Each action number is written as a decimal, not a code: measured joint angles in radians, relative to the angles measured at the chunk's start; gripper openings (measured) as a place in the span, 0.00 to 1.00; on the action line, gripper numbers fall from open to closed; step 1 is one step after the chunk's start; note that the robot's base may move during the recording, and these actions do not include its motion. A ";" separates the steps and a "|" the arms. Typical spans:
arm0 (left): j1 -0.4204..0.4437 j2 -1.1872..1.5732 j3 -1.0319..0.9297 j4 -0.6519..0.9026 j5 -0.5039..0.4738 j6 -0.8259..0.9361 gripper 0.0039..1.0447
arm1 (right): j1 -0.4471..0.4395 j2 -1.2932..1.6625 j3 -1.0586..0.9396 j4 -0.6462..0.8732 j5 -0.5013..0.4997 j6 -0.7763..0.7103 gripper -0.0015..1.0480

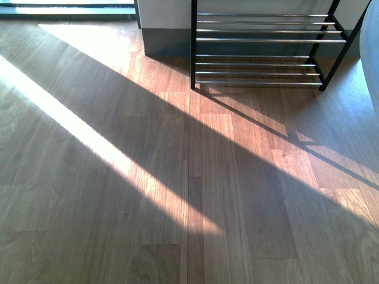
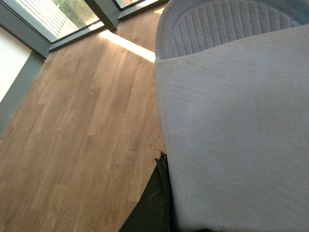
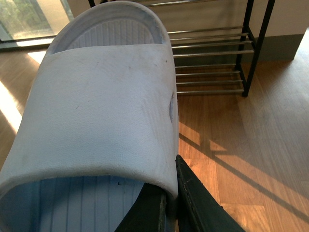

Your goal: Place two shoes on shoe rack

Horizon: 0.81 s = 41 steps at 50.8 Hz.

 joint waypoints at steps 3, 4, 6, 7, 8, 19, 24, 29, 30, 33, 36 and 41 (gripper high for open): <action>0.000 0.000 0.000 0.000 -0.001 0.000 0.02 | 0.000 0.000 0.000 0.000 0.000 0.000 0.02; 0.000 0.000 0.000 0.000 -0.001 -0.001 0.02 | 0.000 0.000 0.000 0.000 0.000 0.000 0.02; 0.000 0.000 0.000 0.000 -0.001 -0.002 0.02 | 0.000 0.000 0.000 0.000 0.000 0.000 0.02; 0.000 0.000 0.000 0.000 0.000 -0.002 0.02 | 0.000 0.000 0.000 0.000 0.000 0.000 0.02; 0.000 0.000 0.000 0.000 0.000 -0.002 0.02 | 0.000 0.000 0.000 0.000 0.000 0.000 0.02; 0.000 0.000 0.000 0.000 0.000 -0.002 0.02 | 0.000 0.000 0.000 0.000 0.001 0.000 0.02; 0.000 0.000 0.000 0.000 0.000 -0.002 0.02 | 0.000 0.000 0.000 0.000 0.000 0.000 0.02; 0.000 0.000 0.000 0.000 0.000 -0.002 0.02 | 0.000 0.000 0.000 0.000 0.000 0.000 0.02; 0.000 0.000 0.000 0.000 0.000 -0.002 0.02 | 0.000 0.000 0.000 0.000 0.000 0.000 0.02; 0.000 0.000 0.000 0.000 0.000 -0.002 0.02 | 0.000 0.000 0.000 0.000 0.000 0.000 0.02; 0.000 0.000 0.000 0.000 0.000 -0.002 0.02 | 0.000 0.000 0.000 0.000 0.000 0.000 0.02; 0.000 0.000 0.000 0.000 0.000 -0.002 0.02 | 0.000 -0.001 0.000 0.000 0.000 0.000 0.02</action>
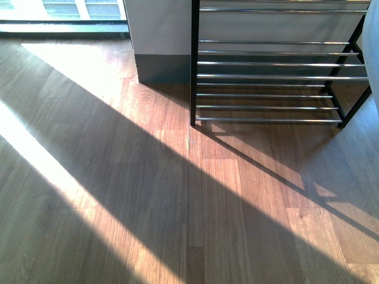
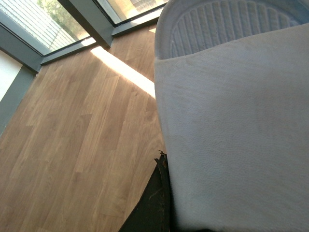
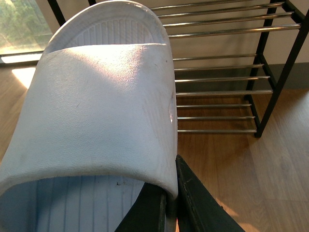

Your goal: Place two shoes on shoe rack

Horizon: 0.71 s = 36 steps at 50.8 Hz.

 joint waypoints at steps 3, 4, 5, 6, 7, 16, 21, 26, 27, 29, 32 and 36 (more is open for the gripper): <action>0.000 0.000 0.000 0.000 0.000 0.000 0.02 | 0.000 0.000 0.000 0.000 0.000 0.000 0.02; 0.000 0.000 0.000 0.000 0.000 0.000 0.02 | 0.000 0.000 0.000 0.000 0.001 0.000 0.02; 0.000 0.000 0.000 0.000 0.000 0.000 0.02 | 0.000 0.000 0.000 0.000 0.000 0.000 0.02; 0.000 0.000 0.000 0.000 0.000 0.000 0.02 | 0.000 0.000 0.000 0.000 0.000 0.000 0.02; 0.000 0.000 0.000 0.000 0.000 0.000 0.02 | 0.000 0.000 0.000 0.000 0.000 0.000 0.02; 0.000 0.000 0.000 0.000 0.000 0.000 0.02 | 0.000 0.000 0.000 0.000 0.000 0.000 0.02; 0.000 0.000 0.000 0.000 0.000 0.000 0.02 | 0.000 0.000 0.000 0.000 0.000 0.000 0.02; 0.000 0.000 0.000 0.000 0.000 0.000 0.02 | 0.000 0.000 0.000 0.000 0.000 0.000 0.02; 0.000 0.000 0.000 0.000 0.000 0.000 0.02 | 0.000 0.000 0.000 0.000 0.000 0.000 0.02; 0.000 0.000 0.000 0.000 0.000 0.000 0.02 | 0.000 0.000 0.000 0.000 0.000 0.000 0.02; 0.000 0.000 0.000 0.000 0.000 0.000 0.02 | 0.000 0.000 0.000 0.000 0.000 0.000 0.02; 0.000 0.000 0.000 0.000 0.000 0.000 0.02 | 0.000 0.000 0.000 0.000 0.000 0.000 0.02</action>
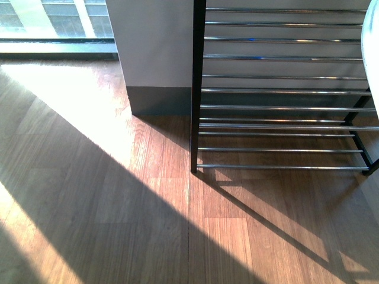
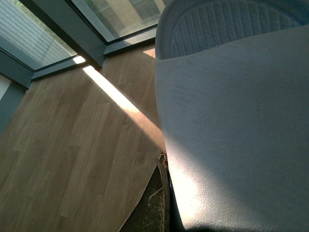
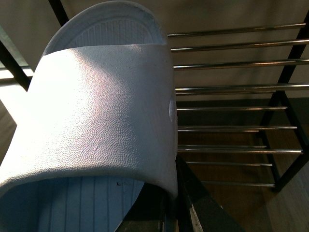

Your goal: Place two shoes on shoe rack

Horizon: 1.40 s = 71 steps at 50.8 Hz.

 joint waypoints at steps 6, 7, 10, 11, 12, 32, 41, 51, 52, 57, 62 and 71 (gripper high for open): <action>0.000 0.001 0.000 0.000 0.000 0.000 0.02 | 0.000 0.002 0.000 0.000 0.000 0.000 0.02; 0.000 0.002 0.000 0.000 0.000 0.000 0.02 | 0.000 0.002 0.000 0.000 0.000 0.000 0.02; 0.000 0.002 0.000 0.000 0.000 0.000 0.02 | 0.000 0.002 0.000 0.000 0.000 0.000 0.02; 0.000 0.002 0.000 0.000 -0.001 0.000 0.02 | 0.000 0.002 0.000 0.000 0.000 0.000 0.02; 0.000 0.002 0.000 0.000 -0.001 0.000 0.02 | 0.000 0.002 0.000 0.000 0.000 0.000 0.02; 0.000 0.002 0.000 0.000 0.000 0.000 0.02 | 0.000 0.001 0.000 0.000 0.000 0.000 0.02; 0.000 0.002 -0.001 0.000 0.000 0.000 0.02 | 0.000 0.001 0.000 0.000 0.000 0.000 0.02; 0.000 0.002 -0.001 0.000 0.000 -0.001 0.02 | 0.000 0.001 0.000 0.000 0.000 0.000 0.02; 0.000 0.002 -0.001 0.000 0.000 -0.001 0.02 | 0.000 0.001 0.000 0.000 0.000 0.000 0.02; 0.000 0.002 -0.001 0.000 0.000 -0.002 0.02 | 0.000 0.001 0.000 0.000 0.001 0.000 0.02; 0.000 0.002 -0.001 0.000 0.000 -0.002 0.02 | 0.000 0.001 0.000 0.000 -0.001 0.001 0.02; 0.000 0.003 -0.001 0.000 0.000 -0.003 0.02 | 0.000 0.001 0.000 0.000 0.000 0.003 0.02</action>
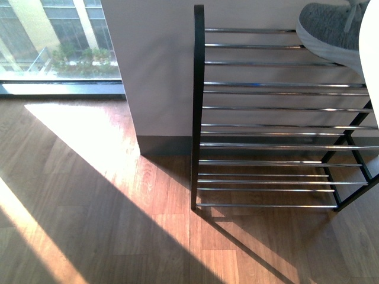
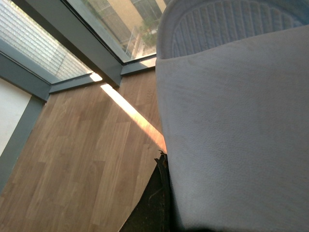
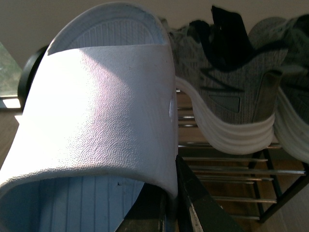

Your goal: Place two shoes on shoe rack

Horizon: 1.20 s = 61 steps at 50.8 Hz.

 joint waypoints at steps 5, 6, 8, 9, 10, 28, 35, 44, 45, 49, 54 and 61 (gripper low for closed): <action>0.000 0.000 0.000 0.000 0.000 0.000 0.02 | 0.000 0.000 0.000 0.000 0.000 0.000 0.02; 0.000 0.000 0.000 0.000 0.000 0.000 0.02 | 0.000 0.000 0.000 0.000 0.000 0.000 0.02; 0.000 0.000 0.000 0.000 0.000 0.000 0.02 | 0.000 0.000 0.000 0.000 0.000 0.000 0.02; 0.000 0.000 0.000 0.000 0.000 0.000 0.02 | 0.000 0.000 0.000 0.000 0.000 0.000 0.02; 0.000 0.000 0.000 0.000 0.000 0.000 0.02 | 0.000 0.000 0.000 0.000 0.000 0.001 0.02; 0.000 0.000 0.000 0.000 -0.002 -0.001 0.02 | 0.027 0.124 0.037 0.181 -0.200 0.021 0.02; 0.000 0.000 0.000 0.000 -0.001 0.000 0.02 | 0.100 0.221 0.140 0.082 -0.178 0.036 0.02; 0.000 0.000 0.000 0.000 -0.001 0.000 0.02 | 0.221 0.458 0.364 -0.035 -0.092 0.051 0.02; 0.000 0.000 0.000 0.000 -0.001 0.000 0.02 | 0.238 0.510 0.409 -0.048 -0.080 0.058 0.02; 0.000 0.000 0.000 0.000 -0.001 0.000 0.02 | 0.272 0.646 0.520 -0.078 -0.031 0.072 0.02; 0.000 0.000 0.000 0.000 -0.001 0.000 0.02 | 0.295 0.808 0.652 -0.128 0.024 0.084 0.02; 0.000 0.000 0.000 0.000 -0.001 0.000 0.02 | 0.296 0.994 0.828 -0.220 0.097 0.101 0.02</action>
